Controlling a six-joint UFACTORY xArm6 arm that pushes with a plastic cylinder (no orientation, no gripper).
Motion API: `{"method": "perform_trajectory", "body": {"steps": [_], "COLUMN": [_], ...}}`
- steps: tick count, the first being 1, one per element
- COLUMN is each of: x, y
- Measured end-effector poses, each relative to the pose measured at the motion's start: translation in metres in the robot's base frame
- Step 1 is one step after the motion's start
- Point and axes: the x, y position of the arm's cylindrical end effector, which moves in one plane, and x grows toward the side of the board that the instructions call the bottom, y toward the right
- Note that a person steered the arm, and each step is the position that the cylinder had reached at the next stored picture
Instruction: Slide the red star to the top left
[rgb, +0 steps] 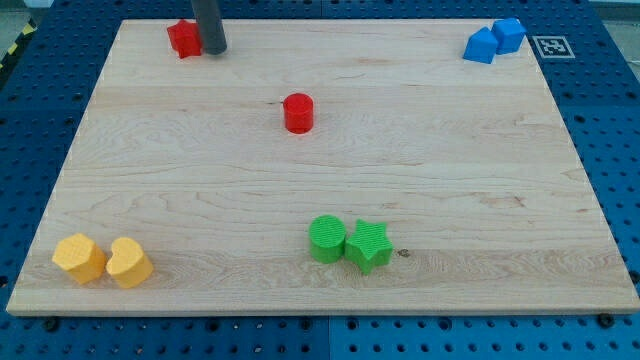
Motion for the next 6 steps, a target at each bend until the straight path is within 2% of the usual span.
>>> {"method": "perform_trajectory", "body": {"steps": [1,3,6], "x": [0.007,0.007,0.002], "y": [0.001,-0.042,-0.043]}}
